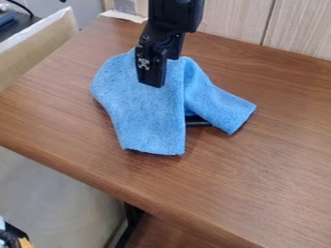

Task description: Move the cloth to the bottom right to the table

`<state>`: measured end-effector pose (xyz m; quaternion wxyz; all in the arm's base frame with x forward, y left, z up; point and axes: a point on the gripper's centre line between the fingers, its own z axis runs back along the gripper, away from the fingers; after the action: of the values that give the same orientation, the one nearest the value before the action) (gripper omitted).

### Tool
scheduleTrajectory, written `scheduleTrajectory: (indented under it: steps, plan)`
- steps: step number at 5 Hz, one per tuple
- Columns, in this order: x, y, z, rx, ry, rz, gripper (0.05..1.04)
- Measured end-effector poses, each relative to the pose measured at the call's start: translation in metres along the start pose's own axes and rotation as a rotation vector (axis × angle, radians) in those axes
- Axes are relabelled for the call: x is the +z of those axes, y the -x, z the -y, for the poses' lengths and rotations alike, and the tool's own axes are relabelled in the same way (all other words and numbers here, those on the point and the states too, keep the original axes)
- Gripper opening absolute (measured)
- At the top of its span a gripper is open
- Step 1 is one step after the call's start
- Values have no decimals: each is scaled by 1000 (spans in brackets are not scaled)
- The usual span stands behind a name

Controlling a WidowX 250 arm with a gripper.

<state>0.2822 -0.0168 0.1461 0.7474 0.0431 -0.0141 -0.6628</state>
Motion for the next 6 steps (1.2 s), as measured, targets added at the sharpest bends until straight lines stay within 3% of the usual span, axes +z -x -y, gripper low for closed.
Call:
scheduleTrajectory:
  steps: [1, 2, 4, 5, 6]
  plan:
    - [-9, 0, 1, -2, 30, -6, 1000]
    - [-16, 15, -9, 34, 49, -13, 999]
    - [-58, 23, -25, 27, 93, -5, 1000]
    - [-82, 21, -33, 15, 81, -2, 1000]
    - [-89, 22, -38, 15, 29, -7, 1001]
